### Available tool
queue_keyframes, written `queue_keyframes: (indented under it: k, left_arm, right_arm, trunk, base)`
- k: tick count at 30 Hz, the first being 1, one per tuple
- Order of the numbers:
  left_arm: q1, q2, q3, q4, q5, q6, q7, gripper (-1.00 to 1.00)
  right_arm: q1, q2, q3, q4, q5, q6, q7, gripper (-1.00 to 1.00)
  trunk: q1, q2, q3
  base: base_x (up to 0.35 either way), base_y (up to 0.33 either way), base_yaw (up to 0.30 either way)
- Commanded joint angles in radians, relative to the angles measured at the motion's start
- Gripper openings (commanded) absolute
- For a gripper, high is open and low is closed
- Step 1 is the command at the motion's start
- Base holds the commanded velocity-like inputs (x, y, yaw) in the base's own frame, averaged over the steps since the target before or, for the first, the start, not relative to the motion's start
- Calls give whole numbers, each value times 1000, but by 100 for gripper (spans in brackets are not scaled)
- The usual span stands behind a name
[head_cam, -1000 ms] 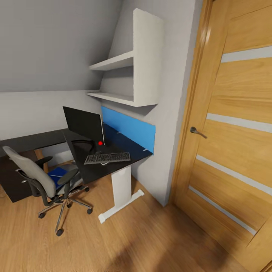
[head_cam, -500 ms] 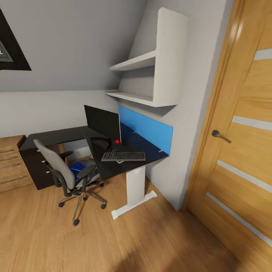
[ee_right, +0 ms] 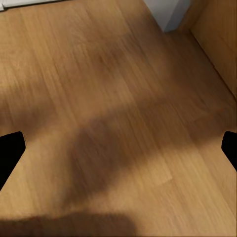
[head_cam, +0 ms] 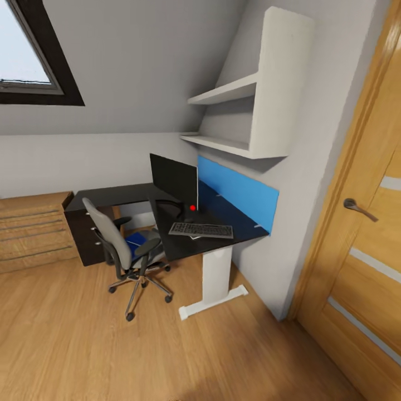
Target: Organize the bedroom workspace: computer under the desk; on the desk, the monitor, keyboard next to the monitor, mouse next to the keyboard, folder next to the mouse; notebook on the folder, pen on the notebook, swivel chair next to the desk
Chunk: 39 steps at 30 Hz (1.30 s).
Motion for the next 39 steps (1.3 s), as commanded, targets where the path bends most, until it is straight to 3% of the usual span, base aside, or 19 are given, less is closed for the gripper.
queue_keyframes:
  k: [1,15,30,35,39]
  left_arm:
    - [0,-1,4,-1,-1,-1,-1,100]
    - [0,-1,4,-1,-1,-3,-1,100]
    - [0,-2,4,-1,-1,-4,-1,100]
    - [0,-19,4,-4,2,-3,5,100]
    - [0,-24,4,-5,3,-2,16,100]
  right_arm:
    - [-1,0,-1,1,11,-1,-9,100]
    - [-1,0,0,1,11,-1,-8,100]
    - [-1,-4,-1,1,11,-1,-8,100]
    - [-1,-6,-2,0,11,1,-8,100]
    - [0,-6,-3,-1,11,0,-8,100]
  trunk:
    - [0,-1,-1]
    - [0,-1,-1]
    - [0,-1,-1]
    - [0,-1,-1]
    - [15,-29,-14]
  base:
    - [0,-24,286]
    - [0,4,286]
    - [24,199,286]
    - [5,7,286]
    - [1,1,239]
